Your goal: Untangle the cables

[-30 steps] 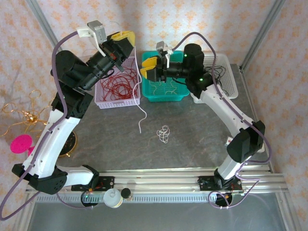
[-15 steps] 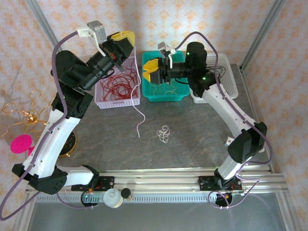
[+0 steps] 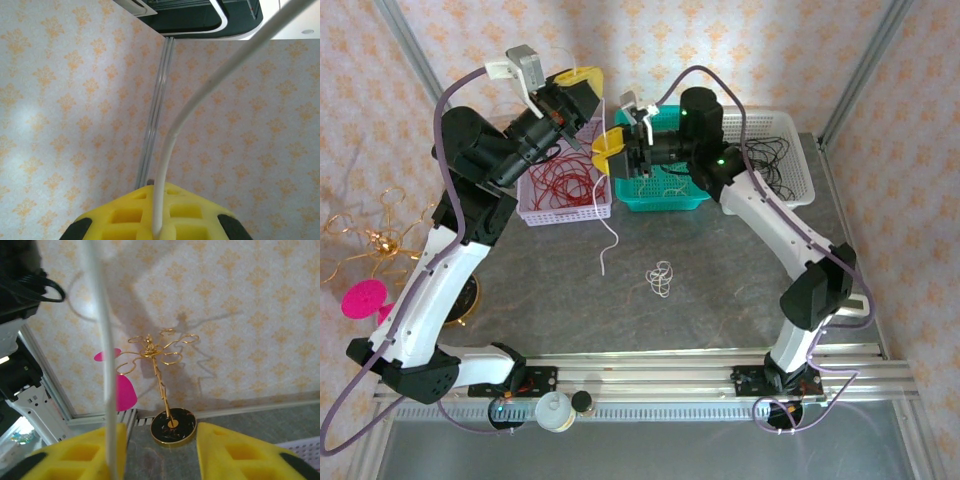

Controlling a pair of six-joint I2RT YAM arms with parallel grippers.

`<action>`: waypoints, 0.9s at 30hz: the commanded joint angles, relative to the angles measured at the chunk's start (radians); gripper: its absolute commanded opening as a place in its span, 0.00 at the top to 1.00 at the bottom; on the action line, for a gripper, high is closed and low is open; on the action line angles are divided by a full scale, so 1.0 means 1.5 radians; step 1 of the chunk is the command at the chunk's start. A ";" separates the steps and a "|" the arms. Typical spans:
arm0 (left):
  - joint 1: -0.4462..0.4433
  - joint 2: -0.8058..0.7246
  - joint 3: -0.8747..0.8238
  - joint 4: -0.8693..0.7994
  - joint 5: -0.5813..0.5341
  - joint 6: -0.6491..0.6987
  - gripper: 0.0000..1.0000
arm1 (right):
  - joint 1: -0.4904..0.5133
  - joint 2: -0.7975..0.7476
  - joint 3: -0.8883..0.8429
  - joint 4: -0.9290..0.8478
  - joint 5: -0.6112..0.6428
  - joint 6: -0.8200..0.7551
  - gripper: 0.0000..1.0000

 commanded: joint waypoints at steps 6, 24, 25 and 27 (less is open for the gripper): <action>-0.005 -0.026 -0.040 0.032 -0.060 -0.001 0.95 | -0.017 -0.001 0.012 0.007 0.058 0.030 0.89; -0.004 -0.128 -0.236 -0.001 -0.203 -0.066 0.23 | -0.124 0.191 0.477 -0.224 0.511 0.153 1.00; -0.004 -0.135 -0.245 -0.004 -0.207 -0.068 0.22 | -0.133 0.202 0.496 -0.224 0.519 0.161 1.00; -0.005 -0.152 -0.260 -0.015 -0.217 -0.071 0.22 | -0.150 0.211 0.483 -0.201 0.518 0.172 1.00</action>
